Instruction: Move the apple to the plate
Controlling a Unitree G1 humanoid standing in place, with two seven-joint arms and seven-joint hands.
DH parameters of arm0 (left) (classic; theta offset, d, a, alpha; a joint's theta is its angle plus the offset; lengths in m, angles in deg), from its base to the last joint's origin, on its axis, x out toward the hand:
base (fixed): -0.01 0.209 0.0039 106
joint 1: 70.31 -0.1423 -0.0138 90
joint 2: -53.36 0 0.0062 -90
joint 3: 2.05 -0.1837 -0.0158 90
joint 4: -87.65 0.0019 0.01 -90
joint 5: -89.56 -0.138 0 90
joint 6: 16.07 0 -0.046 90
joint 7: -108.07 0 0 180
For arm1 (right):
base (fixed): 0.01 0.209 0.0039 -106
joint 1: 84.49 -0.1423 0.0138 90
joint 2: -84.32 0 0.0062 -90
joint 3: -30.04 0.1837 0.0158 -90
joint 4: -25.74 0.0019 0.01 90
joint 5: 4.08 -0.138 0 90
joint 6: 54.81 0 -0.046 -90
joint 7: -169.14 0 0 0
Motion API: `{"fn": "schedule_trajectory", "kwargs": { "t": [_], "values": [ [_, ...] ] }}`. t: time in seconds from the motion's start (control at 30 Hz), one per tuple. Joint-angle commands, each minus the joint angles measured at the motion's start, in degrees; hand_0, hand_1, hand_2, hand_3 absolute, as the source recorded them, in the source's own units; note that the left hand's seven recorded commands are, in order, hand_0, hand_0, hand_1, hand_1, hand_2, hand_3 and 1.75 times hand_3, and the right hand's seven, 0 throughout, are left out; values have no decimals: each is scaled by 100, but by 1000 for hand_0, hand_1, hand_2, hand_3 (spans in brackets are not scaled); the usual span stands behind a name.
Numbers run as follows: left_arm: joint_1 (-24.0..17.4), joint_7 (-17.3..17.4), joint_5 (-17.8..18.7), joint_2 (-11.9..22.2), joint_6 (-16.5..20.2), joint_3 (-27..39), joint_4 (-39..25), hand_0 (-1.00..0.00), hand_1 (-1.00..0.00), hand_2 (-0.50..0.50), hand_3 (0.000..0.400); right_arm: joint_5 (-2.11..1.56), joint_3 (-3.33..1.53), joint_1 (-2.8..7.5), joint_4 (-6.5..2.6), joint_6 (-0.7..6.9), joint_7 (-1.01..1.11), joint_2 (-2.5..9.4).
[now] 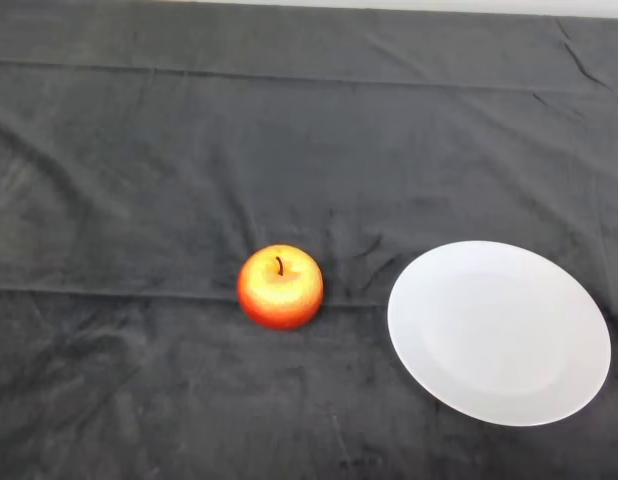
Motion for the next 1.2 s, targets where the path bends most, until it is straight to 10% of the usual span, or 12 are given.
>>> {"fn": "schedule_trajectory", "kwargs": {
  "t": [0.03, 1.2],
  "values": [
    [39, 28, -147, -36, 99, 132, 36, 0, 0, 0, 0, -46, 91, -41, -83, 26, -22, -104],
    [1260, 1005, -945, -624, -658, -886, -148, 0, 0, 0, 0, -46, 90, -39, -76, 27, -25, -101]
  ]
}}
